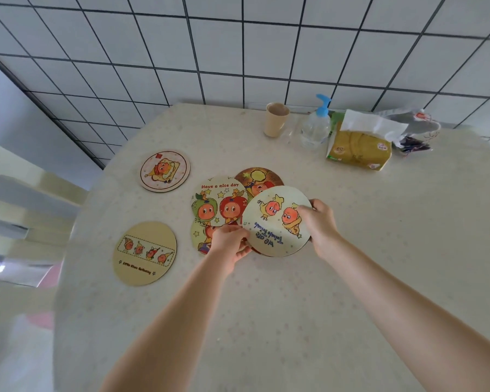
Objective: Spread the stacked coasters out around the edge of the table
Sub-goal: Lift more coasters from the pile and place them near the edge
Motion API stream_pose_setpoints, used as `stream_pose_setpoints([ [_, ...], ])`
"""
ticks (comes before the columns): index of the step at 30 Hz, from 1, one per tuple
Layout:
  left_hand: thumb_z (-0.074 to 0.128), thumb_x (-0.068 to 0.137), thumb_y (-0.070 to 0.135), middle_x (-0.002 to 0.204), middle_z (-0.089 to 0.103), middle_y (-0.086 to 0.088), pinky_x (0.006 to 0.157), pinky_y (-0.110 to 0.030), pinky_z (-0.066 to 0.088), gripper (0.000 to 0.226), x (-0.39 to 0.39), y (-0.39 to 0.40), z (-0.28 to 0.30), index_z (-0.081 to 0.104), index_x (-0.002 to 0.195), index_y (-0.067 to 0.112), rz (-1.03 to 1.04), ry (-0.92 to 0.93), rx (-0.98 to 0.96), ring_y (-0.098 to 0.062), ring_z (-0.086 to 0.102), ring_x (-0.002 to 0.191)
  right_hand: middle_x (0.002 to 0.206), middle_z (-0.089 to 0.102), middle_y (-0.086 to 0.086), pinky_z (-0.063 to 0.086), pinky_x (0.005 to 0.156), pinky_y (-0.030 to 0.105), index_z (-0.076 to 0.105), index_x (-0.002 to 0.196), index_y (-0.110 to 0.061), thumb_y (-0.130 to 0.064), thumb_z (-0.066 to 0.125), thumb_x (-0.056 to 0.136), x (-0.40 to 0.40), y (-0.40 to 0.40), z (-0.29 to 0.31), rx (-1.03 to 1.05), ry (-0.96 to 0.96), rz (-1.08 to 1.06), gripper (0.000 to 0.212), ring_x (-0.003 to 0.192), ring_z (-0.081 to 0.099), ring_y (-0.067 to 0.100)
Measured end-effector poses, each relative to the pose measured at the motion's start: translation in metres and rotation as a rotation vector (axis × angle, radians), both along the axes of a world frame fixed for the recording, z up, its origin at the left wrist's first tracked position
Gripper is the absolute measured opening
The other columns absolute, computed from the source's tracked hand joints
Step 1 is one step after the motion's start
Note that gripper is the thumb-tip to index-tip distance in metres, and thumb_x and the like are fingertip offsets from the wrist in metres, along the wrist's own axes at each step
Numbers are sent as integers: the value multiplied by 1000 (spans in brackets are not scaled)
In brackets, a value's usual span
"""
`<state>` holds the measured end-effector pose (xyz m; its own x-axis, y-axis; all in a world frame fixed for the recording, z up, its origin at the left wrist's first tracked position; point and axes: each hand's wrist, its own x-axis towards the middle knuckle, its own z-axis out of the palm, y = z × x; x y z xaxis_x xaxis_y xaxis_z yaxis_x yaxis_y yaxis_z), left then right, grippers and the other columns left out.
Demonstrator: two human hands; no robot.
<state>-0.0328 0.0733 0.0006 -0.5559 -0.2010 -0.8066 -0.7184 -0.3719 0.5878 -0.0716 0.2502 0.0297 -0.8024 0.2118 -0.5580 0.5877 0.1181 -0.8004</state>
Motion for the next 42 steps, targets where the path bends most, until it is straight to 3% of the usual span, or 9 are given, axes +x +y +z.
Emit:
stream_pose_setpoints([
  [8,63,81,-4,89,69,-11,64,-35,59,13,71,-29,-3,57,77,8,-60,101,-165,-24,67,79,102,70,16,56,84,56,61,100,-13,-13,55,83,75,-16,0,19,-67,76,18,98,67,35],
  [15,59,80,-6,93,68,-19,80,-45,58,11,170,-92,-27,60,84,5,-36,64,-245,-31,66,85,96,70,16,62,72,41,63,97,-3,-6,57,85,184,-63,-23,-52,-201,163,14,81,69,24],
  [20,62,79,-1,90,68,-15,76,-39,58,11,225,-131,-33,64,84,8,25,26,-283,-28,65,84,95,72,15,59,58,29,66,90,-4,-3,57,87,250,-101,-43,-143,-229,172,9,84,71,26],
  [25,63,80,9,82,65,-3,58,-27,45,9,243,-144,-28,67,87,14,-124,47,-449,-17,57,75,96,74,17,61,78,46,67,83,-8,1,54,84,287,-122,-62,-183,-288,136,16,88,72,32],
  [31,63,78,15,94,61,-1,62,-29,45,15,256,-129,-20,65,93,15,-214,85,-646,-23,61,84,86,74,8,61,77,42,66,83,-13,-2,52,86,303,-112,-59,-182,-297,111,18,84,73,27],
  [34,62,79,15,85,65,0,58,-29,47,7,260,-98,-19,63,85,20,-221,165,-577,-21,59,78,85,74,7,60,63,33,67,87,-11,-1,49,87,306,-81,-51,-199,-284,88,21,78,73,22],
  [36,63,80,15,86,66,-3,68,-38,54,6,261,-65,-18,63,84,20,-228,184,-518,-24,61,80,82,74,5,56,54,26,68,87,-12,0,49,86,305,-43,-46,-203,-266,45,23,72,73,18],
  [38,63,81,15,92,68,-6,76,-44,57,11,261,-40,-18,65,91,18,-233,173,-478,-26,64,87,83,73,5,54,54,25,69,87,-14,-1,49,85,303,-12,-44,-193,-260,36,24,71,70,19],
  [42,60,84,8,97,72,-6,65,-33,59,22,265,-21,-24,65,103,17,-273,149,-282,-23,70,88,92,73,13,57,64,34,69,86,-16,0,49,84,302,14,-42,-158,-263,-8,25,81,68,26],
])
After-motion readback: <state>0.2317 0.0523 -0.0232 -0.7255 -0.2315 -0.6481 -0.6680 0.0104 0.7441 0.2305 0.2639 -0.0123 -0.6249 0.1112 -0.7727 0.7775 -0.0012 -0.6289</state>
